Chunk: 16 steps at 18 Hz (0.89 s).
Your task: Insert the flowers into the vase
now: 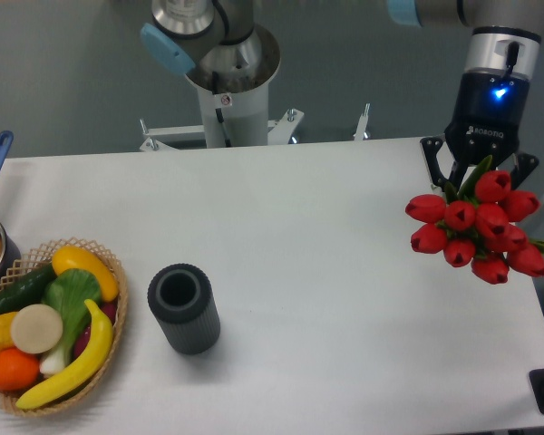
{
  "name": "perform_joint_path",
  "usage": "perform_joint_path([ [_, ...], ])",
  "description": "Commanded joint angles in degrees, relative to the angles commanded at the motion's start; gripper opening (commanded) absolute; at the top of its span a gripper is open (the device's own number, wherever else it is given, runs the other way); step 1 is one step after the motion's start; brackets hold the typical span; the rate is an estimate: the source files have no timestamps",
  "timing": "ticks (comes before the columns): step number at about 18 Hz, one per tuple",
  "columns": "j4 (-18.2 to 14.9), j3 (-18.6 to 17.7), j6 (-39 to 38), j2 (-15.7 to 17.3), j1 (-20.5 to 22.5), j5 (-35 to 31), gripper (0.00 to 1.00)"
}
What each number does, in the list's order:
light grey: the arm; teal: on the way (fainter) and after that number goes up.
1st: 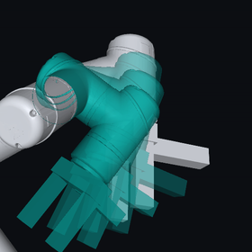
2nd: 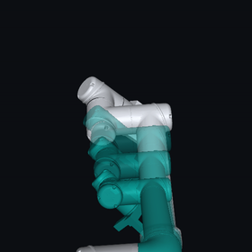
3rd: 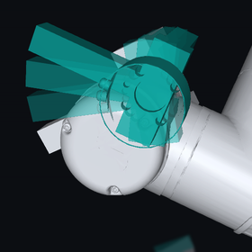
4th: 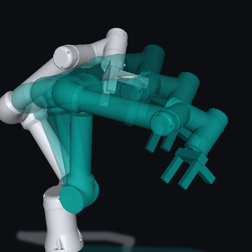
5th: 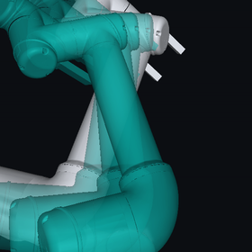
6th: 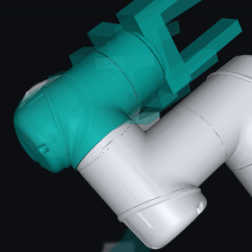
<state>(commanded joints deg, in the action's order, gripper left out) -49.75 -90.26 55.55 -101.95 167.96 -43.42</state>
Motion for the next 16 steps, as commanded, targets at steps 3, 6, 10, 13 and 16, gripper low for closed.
perform_joint_path([
  [3, 0.1, 0.2, 0.1, 0.0, 0.1, 0.0, 0.34],
  [6, 0.0, 0.4, -0.1, -0.1, 0.0, 0.2, 0.34],
  [10, 0.0, 0.4, -0.8, 0.1, -0.5, 0.3, 0.34],
  [13, 0.0, 0.4, -2.8, 0.3, -0.7, 0.3, 0.34],
  [16, 0.1, 0.4, -2.8, 0.3, -1.8, 0.3, 0.34],
])
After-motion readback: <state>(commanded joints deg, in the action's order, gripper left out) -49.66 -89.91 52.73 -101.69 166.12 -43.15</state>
